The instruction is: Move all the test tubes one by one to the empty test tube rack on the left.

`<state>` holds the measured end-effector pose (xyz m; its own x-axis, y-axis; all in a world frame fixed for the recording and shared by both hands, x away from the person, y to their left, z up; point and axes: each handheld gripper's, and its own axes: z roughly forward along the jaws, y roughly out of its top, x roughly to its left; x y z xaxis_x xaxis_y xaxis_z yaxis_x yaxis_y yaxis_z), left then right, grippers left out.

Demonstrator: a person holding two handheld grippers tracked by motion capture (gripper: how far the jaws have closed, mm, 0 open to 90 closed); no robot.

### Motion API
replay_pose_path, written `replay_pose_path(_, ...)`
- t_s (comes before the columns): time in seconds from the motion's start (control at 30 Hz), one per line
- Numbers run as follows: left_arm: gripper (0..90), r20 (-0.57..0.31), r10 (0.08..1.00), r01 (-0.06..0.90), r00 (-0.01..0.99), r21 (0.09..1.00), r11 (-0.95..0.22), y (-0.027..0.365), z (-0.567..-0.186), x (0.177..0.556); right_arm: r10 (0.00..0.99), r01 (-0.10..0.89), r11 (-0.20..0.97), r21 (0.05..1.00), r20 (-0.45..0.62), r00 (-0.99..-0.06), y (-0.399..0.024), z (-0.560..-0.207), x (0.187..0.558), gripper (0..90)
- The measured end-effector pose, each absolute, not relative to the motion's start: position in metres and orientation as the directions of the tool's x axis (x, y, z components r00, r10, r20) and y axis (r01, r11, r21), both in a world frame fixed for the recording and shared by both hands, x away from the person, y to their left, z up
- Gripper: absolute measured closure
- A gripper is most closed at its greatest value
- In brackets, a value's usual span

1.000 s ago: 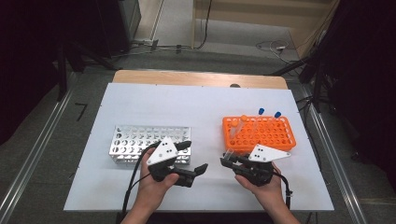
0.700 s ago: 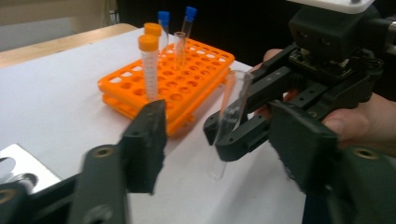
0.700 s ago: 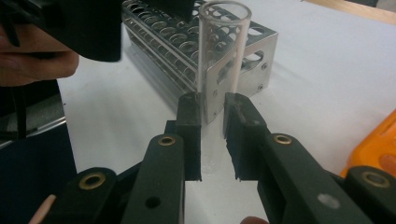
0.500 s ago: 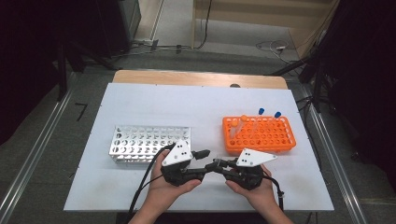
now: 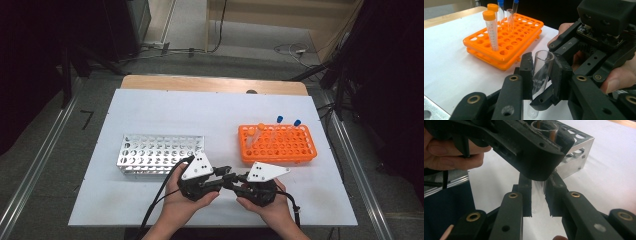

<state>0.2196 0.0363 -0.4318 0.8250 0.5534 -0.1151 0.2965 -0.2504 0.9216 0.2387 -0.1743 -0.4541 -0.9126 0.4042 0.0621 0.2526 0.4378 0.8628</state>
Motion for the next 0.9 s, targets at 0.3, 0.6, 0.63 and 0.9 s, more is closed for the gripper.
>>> replay_pose_path(0.3,76.5,-0.131,0.554,0.307,0.822,0.921,-0.238,0.039,-0.431,0.222,0.4,0.264,0.428,0.864,0.081,-0.913,-0.175,-0.455,0.24,73.0)
replay_pose_path(0.6,76.6,-0.141,0.563,0.311,0.814,0.925,-0.218,0.047,-0.429,0.224,0.417,0.255,0.412,0.875,0.068,-0.906,-0.188,-0.455,0.24,51.4)
replay_pose_path(0.63,76.6,-0.141,0.567,0.312,0.812,0.926,-0.215,0.048,-0.428,0.224,0.416,0.256,0.407,0.877,0.072,-0.907,-0.191,-0.455,0.241,48.6)
replay_pose_path(0.9,76.6,-0.141,0.597,0.312,0.79,0.93,-0.194,0.06,-0.424,0.229,0.469,0.272,0.362,0.892,0.078,-0.88,-0.222,-0.447,0.247,30.6)
